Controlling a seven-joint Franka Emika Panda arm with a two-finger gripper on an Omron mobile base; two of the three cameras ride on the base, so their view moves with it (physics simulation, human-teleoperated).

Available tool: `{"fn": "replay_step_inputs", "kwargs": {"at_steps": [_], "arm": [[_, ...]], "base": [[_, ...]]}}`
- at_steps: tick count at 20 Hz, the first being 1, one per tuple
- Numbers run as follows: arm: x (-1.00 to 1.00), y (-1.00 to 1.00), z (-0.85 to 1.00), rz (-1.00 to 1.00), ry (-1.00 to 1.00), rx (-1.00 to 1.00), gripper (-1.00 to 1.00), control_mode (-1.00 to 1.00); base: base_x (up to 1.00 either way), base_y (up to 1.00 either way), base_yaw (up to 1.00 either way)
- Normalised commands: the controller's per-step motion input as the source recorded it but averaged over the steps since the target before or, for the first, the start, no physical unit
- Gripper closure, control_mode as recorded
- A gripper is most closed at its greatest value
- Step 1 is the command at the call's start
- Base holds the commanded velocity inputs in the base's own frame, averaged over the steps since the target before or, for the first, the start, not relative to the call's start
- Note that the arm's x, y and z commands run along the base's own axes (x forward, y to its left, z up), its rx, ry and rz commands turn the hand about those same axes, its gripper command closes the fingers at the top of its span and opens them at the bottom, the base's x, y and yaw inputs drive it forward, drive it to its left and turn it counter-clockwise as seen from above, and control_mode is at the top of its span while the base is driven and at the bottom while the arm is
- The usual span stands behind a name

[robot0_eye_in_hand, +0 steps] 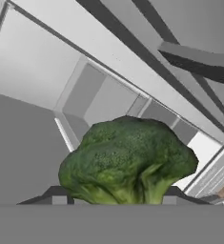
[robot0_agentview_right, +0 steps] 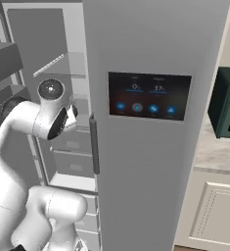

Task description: Take the broccoli and lemon out of the freezer and place them in the tupperware container on the counter. Then put the tupperware containing the vegetables back in the freezer.

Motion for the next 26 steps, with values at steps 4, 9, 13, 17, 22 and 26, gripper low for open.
{"fn": "replay_step_inputs", "kwargs": {"at_steps": [4,9,13,17,22,26], "arm": [[-1.00,-0.12,0.22,0.01,0.01,-0.21,1.00,-1.00],[-0.85,-0.26,0.14,0.04,0.00,-0.23,1.00,-1.00],[-0.48,-0.43,0.20,0.06,0.08,-0.18,1.00,-1.00],[-0.28,-0.28,0.16,0.09,0.18,-0.09,1.00,-1.00],[-0.36,-0.12,0.06,0.10,0.20,-0.05,1.00,-1.00],[-0.43,-0.12,0.01,0.05,0.15,-0.02,1.00,-1.00]], "base": [[0.00,0.00,0.00],[0.00,0.00,0.00],[0.00,0.00,0.00],[0.00,0.00,0.00],[0.00,0.00,0.00],[0.00,0.00,0.00]]}}
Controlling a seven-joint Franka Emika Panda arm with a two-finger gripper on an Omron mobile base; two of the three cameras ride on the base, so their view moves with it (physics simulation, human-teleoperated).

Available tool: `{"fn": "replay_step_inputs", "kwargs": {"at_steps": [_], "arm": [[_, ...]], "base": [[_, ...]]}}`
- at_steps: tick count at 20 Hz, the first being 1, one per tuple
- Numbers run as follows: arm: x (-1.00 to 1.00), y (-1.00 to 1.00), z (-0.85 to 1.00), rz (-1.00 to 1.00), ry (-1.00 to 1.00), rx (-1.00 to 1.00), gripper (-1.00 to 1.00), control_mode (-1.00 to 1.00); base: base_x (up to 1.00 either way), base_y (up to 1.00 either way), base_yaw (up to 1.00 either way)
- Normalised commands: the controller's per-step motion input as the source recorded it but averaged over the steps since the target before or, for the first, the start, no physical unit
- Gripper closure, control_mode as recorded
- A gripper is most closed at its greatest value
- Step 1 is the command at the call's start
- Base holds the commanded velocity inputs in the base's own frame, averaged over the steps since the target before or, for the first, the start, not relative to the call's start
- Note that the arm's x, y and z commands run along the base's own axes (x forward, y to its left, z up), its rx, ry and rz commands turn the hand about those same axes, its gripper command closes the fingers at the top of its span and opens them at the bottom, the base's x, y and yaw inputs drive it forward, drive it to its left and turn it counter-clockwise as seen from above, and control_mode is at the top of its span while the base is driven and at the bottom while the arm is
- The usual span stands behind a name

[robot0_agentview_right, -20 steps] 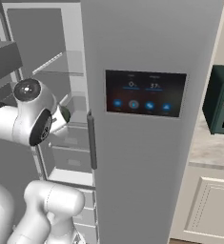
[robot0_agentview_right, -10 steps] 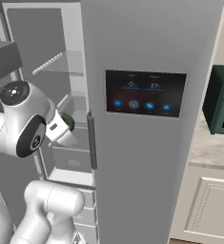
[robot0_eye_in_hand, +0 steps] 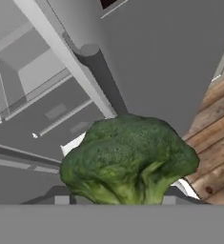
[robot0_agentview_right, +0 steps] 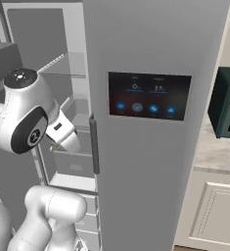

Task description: Take the broccoli and lemon out of the freezer and place them in the tupperware container on the counter. Then put the tupperware containing the vegetables back in the freezer.

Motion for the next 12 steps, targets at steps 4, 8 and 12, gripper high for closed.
{"fn": "replay_step_inputs", "kwargs": {"at_steps": [4,8,12], "arm": [[-0.27,-0.10,0.00,0.00,0.05,0.00,1.00,1.00],[0.00,0.00,0.00,0.00,0.00,0.00,1.00,1.00],[0.00,0.00,0.00,0.00,0.00,0.00,1.00,1.00]], "base": [[-0.33,-0.19,0.00],[-0.57,-0.44,0.00],[-0.26,-0.94,0.00]]}}
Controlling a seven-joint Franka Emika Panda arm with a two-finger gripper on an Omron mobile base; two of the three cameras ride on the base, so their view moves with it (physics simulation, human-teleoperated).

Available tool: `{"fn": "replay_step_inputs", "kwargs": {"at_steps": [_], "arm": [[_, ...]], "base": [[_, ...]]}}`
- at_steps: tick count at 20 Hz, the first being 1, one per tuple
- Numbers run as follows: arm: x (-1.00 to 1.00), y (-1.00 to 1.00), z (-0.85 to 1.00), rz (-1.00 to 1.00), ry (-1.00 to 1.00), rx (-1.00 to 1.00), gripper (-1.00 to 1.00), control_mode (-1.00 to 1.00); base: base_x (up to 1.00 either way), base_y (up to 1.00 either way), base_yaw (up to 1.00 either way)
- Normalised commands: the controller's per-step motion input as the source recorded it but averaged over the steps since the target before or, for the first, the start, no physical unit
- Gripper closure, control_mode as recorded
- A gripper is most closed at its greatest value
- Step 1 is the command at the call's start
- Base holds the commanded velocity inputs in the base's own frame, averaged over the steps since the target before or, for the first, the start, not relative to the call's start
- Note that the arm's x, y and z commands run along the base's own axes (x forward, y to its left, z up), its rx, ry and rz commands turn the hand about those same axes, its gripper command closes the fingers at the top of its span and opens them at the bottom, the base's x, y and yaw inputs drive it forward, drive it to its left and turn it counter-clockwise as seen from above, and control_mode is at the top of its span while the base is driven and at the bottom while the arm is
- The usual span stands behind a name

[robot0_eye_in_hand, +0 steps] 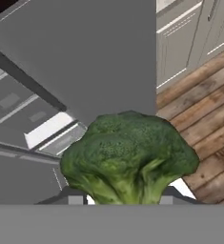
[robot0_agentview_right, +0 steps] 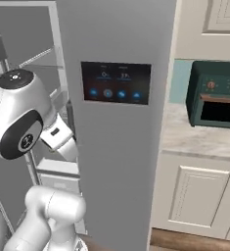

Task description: Take the broccoli and lemon out of the freezer and place them in the tupperware container on the counter. Then put the tupperware containing the vegetables back in the freezer.

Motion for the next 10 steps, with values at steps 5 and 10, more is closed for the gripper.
{"fn": "replay_step_inputs", "kwargs": {"at_steps": [5,10], "arm": [[0.00,0.00,0.00,0.00,0.00,0.00,1.00,1.00],[0.00,0.00,0.00,0.00,0.00,0.00,1.00,1.00]], "base": [[0.00,-1.00,0.00],[0.07,-1.00,0.00]]}}
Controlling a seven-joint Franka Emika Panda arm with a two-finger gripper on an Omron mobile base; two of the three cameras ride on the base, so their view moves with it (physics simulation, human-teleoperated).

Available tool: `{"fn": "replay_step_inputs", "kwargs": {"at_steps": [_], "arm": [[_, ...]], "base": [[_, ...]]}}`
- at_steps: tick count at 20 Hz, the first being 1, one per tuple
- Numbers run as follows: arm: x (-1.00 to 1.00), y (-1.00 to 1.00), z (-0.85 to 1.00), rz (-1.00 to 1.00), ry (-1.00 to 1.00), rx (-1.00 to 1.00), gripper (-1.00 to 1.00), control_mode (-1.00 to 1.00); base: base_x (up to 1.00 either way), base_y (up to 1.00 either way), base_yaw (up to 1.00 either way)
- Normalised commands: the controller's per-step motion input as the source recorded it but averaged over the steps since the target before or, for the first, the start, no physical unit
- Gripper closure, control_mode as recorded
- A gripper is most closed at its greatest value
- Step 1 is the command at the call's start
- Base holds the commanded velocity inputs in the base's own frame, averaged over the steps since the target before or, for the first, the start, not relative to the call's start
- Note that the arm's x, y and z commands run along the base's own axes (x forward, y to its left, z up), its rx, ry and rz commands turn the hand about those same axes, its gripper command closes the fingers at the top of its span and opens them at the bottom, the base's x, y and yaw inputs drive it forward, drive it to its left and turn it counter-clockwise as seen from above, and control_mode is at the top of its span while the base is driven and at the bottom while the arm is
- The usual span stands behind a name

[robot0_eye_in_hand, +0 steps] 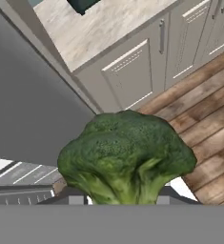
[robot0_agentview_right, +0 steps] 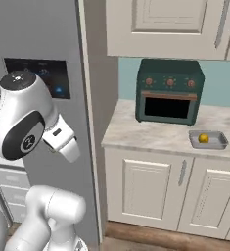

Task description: Take the broccoli and lemon out of the freezer and place them in the tupperware container on the counter. Then put the tupperware containing the vegetables back in the freezer.

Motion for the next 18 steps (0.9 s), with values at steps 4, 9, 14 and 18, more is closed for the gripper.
{"fn": "replay_step_inputs", "kwargs": {"at_steps": [4,9,14,18], "arm": [[0.00,0.00,0.00,0.00,0.00,0.00,1.00,1.00],[0.00,0.00,0.00,0.00,0.00,0.00,1.00,1.00],[0.00,0.00,0.00,0.00,0.00,0.00,1.00,1.00],[0.00,0.00,0.00,0.00,0.00,0.00,1.00,1.00]], "base": [[0.12,-1.00,0.00],[0.39,-1.00,0.00],[0.87,-0.83,0.05],[0.99,-0.48,0.16]]}}
